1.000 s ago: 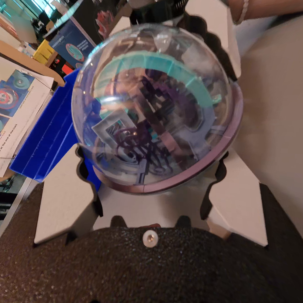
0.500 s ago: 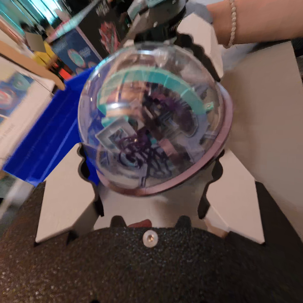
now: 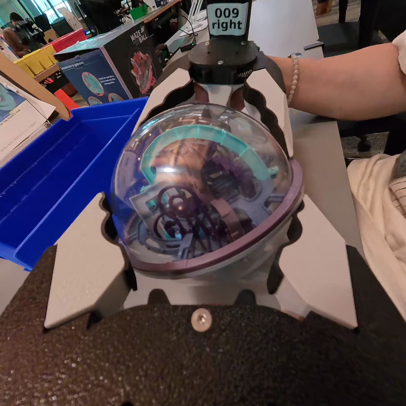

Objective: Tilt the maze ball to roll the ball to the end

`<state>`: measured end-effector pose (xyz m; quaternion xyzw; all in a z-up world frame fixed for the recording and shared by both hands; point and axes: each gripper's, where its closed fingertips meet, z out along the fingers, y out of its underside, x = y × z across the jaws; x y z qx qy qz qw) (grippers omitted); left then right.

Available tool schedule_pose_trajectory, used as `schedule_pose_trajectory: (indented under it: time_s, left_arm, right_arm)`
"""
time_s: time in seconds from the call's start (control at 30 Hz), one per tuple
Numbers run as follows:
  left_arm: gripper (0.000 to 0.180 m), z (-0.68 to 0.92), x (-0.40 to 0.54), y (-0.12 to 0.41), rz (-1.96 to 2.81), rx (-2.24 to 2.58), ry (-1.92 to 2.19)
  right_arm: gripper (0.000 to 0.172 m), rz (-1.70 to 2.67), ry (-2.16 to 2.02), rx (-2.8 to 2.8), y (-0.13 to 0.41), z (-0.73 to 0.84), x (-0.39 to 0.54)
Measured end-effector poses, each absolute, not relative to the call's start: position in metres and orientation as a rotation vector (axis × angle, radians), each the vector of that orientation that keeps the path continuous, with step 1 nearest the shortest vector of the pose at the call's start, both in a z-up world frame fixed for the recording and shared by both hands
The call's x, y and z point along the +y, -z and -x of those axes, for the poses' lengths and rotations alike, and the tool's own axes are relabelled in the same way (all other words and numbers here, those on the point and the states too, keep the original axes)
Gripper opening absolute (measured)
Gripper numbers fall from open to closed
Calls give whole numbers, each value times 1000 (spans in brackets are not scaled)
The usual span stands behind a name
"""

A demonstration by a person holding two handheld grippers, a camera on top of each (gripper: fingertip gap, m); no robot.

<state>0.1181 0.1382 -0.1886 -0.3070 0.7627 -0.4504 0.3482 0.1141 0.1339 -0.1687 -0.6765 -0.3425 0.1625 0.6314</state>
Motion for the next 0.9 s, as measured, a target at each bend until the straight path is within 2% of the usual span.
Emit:
schedule_pose_trajectory:
  time_s: [0.2,0.3,0.33,0.4,0.47,0.63,0.7,0.8,0.9]
  left_arm:
    - [155,-118,127,189,781,2001,1195]
    - [156,-119,125,188,756,1979,1217]
    - [156,-120,125,187,764,1974,1223]
    - [157,-122,127,188,827,1972,1242]
    - [157,-122,128,188,874,1966,1293]
    - [157,-124,144,194,984,1943,1297]
    - [157,-126,159,197,1039,1928,1190]
    - [157,-126,171,190,1059,1873,1154]
    - [157,-122,176,182,1122,1836,1223]
  right_arm:
    - [138,1569,-366,-843,171,-112,124]
    - [146,1598,-389,-812,175,-118,126]
    - [143,1609,-438,-794,177,-115,125]
    - [151,1625,-490,-742,178,-113,128]
    - [150,1655,-509,-722,179,-115,128]
    - [146,1638,-448,-694,178,-121,135]
    - [154,1657,-363,-716,183,-124,140]
    - [156,1709,-251,-751,196,-129,146]
    - [151,1742,-232,-756,204,-130,149]
